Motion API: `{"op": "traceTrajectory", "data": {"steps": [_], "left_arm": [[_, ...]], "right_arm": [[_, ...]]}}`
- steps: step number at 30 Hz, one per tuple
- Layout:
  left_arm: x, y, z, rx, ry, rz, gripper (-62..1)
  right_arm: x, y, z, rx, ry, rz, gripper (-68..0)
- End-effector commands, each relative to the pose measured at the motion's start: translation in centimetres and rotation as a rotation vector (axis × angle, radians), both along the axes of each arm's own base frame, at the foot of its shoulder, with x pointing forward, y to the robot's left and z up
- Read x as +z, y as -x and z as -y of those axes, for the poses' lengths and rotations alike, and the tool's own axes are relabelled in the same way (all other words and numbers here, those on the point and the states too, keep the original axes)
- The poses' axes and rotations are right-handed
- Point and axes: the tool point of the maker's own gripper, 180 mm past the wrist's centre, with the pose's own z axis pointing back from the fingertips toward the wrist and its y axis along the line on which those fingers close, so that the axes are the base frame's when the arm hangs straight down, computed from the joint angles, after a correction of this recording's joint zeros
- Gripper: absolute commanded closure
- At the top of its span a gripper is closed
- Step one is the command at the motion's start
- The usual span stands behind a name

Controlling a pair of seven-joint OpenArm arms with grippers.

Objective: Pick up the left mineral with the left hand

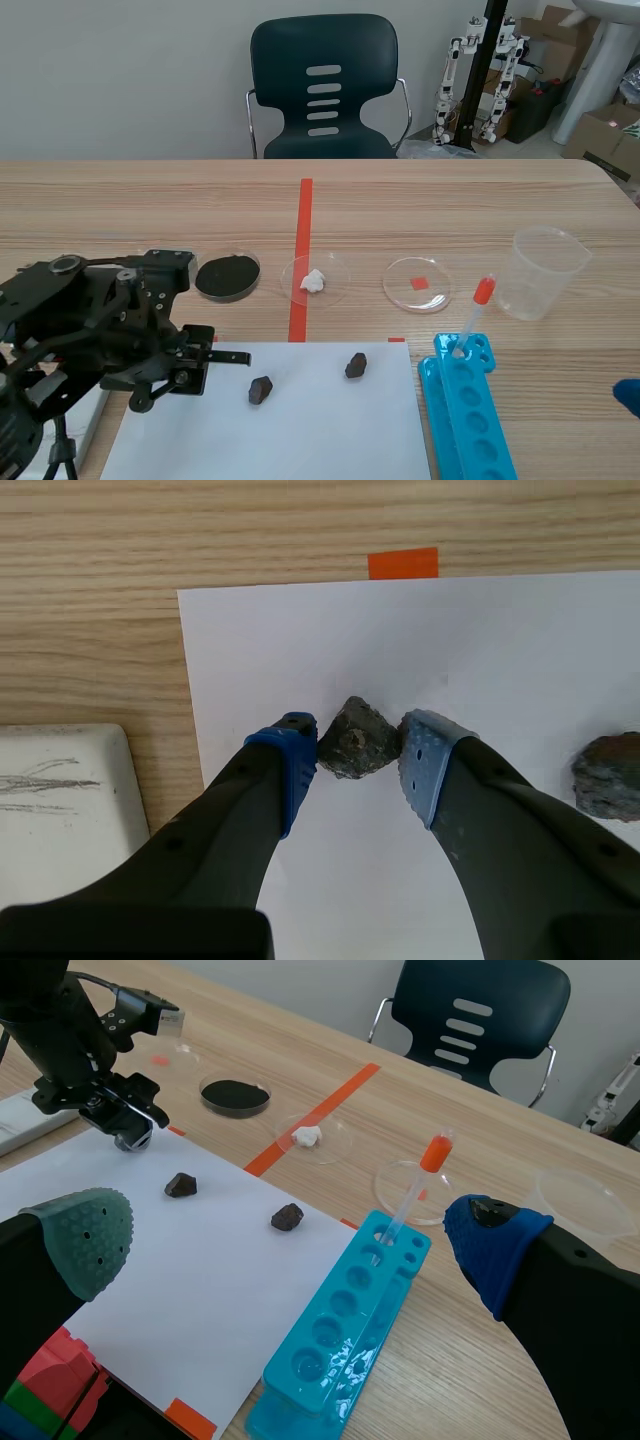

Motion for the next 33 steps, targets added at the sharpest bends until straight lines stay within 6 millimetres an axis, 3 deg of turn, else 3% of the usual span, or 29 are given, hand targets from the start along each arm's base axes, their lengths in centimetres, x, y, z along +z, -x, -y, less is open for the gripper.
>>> {"op": "traceTrajectory", "data": {"steps": [1, 13, 19, 25, 33], "left_arm": [[1.8, -0.5, 0.2, -0.023, 0.011, 0.09, -10.0], [11.5, -0.1, 2.1, -0.178, 0.078, 0.616, -10.0], [14.9, 2.9, 5.0, -0.402, 0.212, 0.775, -10.0], [17.7, 6.4, 6.3, -0.551, 0.272, 0.89, -10.0], [19.2, 9.7, 7.0, -0.63, 0.294, 0.971, -10.0]], "right_arm": [[1.0, -0.5, 0.0, -0.001, -0.012, 0.037, -67.9], [1.0, -0.5, 0.0, -0.001, -0.012, 0.037, -67.9], [1.0, -0.5, 0.0, -0.001, -0.012, 0.037, -67.9], [1.0, -0.5, 0.0, -0.001, -0.012, 0.037, -67.9], [1.0, -0.5, 0.0, -0.001, -0.012, 0.037, -67.9]]}}
